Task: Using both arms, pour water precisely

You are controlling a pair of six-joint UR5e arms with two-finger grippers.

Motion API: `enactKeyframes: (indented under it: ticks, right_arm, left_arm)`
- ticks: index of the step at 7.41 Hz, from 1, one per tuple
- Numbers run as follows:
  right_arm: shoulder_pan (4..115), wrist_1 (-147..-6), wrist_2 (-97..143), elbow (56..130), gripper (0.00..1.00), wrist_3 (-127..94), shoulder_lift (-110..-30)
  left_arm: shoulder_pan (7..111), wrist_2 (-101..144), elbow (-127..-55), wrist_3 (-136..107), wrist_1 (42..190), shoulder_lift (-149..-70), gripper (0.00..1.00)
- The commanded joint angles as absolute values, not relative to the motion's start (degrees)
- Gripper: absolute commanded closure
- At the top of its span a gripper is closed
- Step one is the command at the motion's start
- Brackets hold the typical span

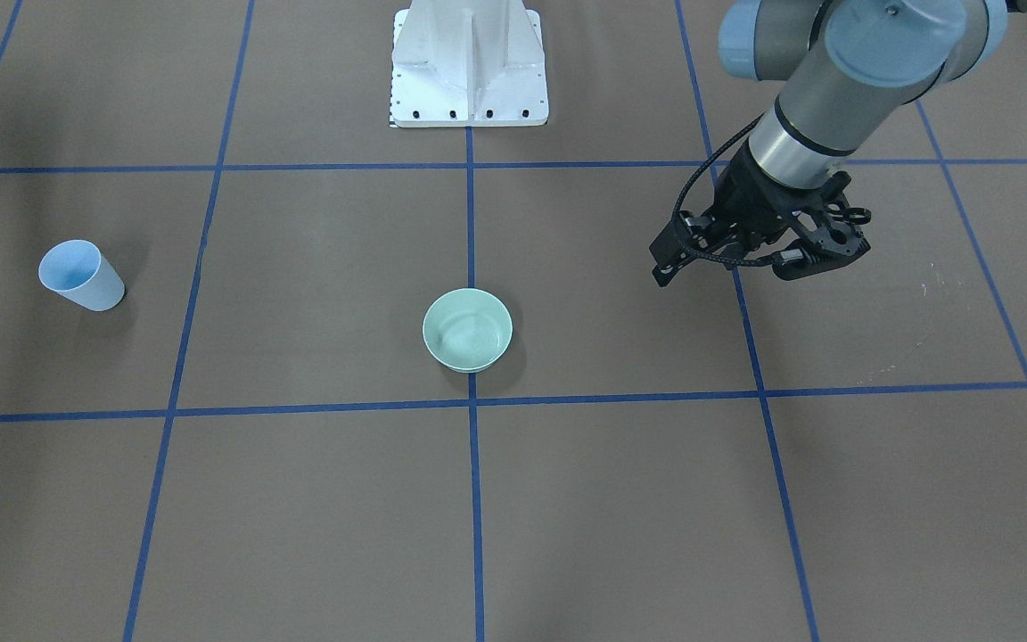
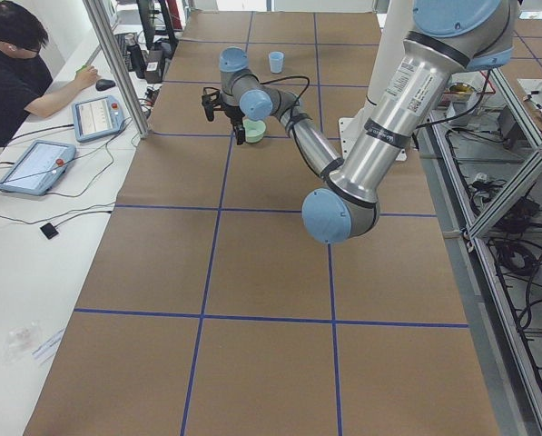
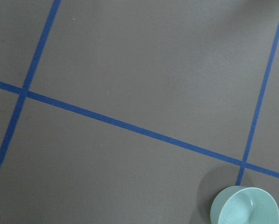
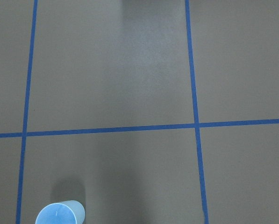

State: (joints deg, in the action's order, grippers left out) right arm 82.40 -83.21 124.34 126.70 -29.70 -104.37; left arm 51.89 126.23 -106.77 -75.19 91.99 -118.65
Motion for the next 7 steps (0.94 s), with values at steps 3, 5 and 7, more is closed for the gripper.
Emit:
enactKeyframes:
  ticks: [3, 5, 7]
  right_arm:
    - [63.1, -71.4, 110.4, 133.3, 0.0, -50.8, -113.5]
    - [52.5, -70.9, 100.1, 135.7, 0.01, -64.4, -115.0]
    - [36.6, -70.8, 84.5, 136.2, 0.01, -74.8, -115.0]
  left_arm:
    - [51.9, 125.4, -108.7, -75.1, 92.1, -115.4, 0.0]
    - [51.9, 124.1, -109.3, -74.8, 92.2, -113.9, 0.0]
    - [52.0, 122.9, -110.4, -64.6, 91.9, -110.8, 0.0]
